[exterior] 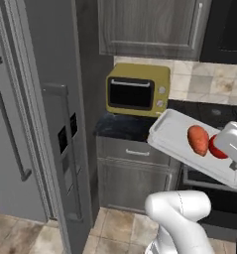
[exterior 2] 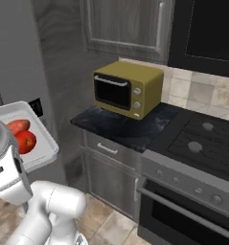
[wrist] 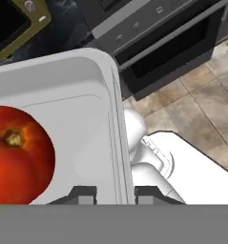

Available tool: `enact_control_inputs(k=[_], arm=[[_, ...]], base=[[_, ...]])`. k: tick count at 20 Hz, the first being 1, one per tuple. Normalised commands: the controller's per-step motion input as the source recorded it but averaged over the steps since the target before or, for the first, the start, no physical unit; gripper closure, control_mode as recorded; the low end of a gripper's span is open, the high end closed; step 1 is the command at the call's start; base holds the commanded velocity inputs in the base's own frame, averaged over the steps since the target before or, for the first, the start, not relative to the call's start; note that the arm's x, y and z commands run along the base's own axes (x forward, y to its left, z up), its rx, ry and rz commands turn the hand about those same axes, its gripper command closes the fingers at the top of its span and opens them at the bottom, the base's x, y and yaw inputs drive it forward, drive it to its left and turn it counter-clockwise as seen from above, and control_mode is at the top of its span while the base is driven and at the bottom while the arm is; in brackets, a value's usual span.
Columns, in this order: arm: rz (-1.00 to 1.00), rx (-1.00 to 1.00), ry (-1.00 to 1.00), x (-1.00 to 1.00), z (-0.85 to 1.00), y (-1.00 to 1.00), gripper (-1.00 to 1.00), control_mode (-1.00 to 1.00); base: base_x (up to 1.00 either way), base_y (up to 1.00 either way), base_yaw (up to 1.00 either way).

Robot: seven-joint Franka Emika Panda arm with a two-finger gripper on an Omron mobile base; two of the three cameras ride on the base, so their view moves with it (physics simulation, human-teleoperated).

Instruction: Take the sweet potato and tomato out of the freezer and place them in the tupperware container on the counter. Then put the tupperware containing the vegetables back in the freezer.

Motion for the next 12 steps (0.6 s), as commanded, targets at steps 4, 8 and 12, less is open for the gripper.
enact_control_inputs(k=[4,8,12], arm=[[0.0,0.0,0.0,0.0,0.0,0.0,1.0,1.0],[0.0,0.0,0.0,0.0,0.0,0.0,1.0,1.0],[0.0,0.0,0.0,0.0,0.0,0.0,1.0,1.0]], base=[[-0.9,0.97,-0.24],[-0.76,1.0,-0.32],[-0.57,1.0,-0.4]])
